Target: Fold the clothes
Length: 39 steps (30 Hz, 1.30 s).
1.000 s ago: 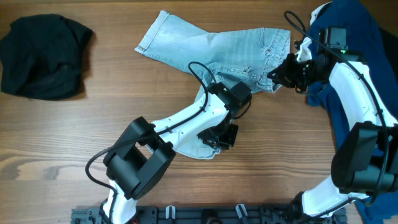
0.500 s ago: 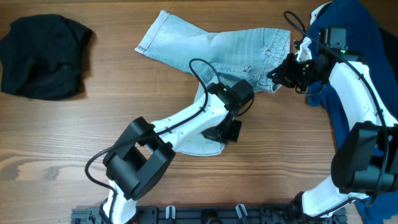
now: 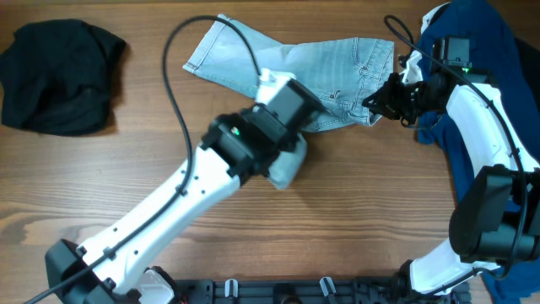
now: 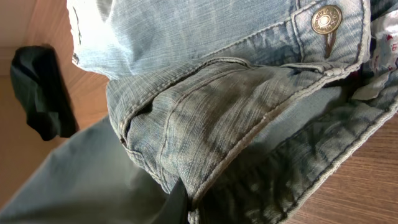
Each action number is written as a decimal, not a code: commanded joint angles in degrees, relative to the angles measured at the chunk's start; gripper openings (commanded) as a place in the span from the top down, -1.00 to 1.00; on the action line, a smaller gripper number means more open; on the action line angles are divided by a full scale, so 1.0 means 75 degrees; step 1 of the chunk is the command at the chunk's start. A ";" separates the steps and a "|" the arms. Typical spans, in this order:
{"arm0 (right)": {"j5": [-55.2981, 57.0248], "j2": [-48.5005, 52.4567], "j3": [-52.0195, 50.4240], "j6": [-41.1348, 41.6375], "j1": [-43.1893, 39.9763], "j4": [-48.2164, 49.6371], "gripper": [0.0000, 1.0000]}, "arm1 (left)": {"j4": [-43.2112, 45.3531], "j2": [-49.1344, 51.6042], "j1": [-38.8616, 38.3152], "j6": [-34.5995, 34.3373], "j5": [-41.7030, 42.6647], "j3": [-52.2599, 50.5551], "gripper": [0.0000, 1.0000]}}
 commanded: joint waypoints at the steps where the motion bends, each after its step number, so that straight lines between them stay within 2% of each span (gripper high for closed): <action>1: -0.0122 0.0085 0.0154 -0.0134 -0.0035 -0.0029 0.91 | 0.0017 0.0000 0.1142 0.0012 -0.0793 0.0035 0.92; 8: 0.0495 0.0032 0.0169 -0.0624 -0.0431 -0.0067 0.91 | 0.0737 0.0117 0.3334 0.0615 0.0965 0.0035 0.92; 12: 0.0892 0.0026 0.0181 -0.0935 -0.0452 -0.0035 0.91 | 0.0997 0.0539 0.3806 0.0615 0.1378 0.0035 0.92; 20: 0.1795 -0.0029 0.0210 -0.1192 -0.0452 0.0586 0.91 | 0.2203 0.1751 0.3853 0.0985 0.1559 0.0035 0.92; 25: 0.1833 -0.0047 0.0458 -0.1510 -0.0452 0.0918 0.91 | 0.3264 0.1699 0.3861 0.1102 0.1574 0.0038 0.92; 32: 0.2014 -0.0047 0.0673 -0.2291 -0.0452 0.1714 0.92 | 0.3990 0.1693 0.3861 0.1816 0.1480 0.0038 0.92; 39: 0.2253 -0.0047 0.0676 -0.2984 -0.0452 0.2087 0.91 | 0.4908 0.1687 0.3891 0.2323 0.0729 0.0038 0.92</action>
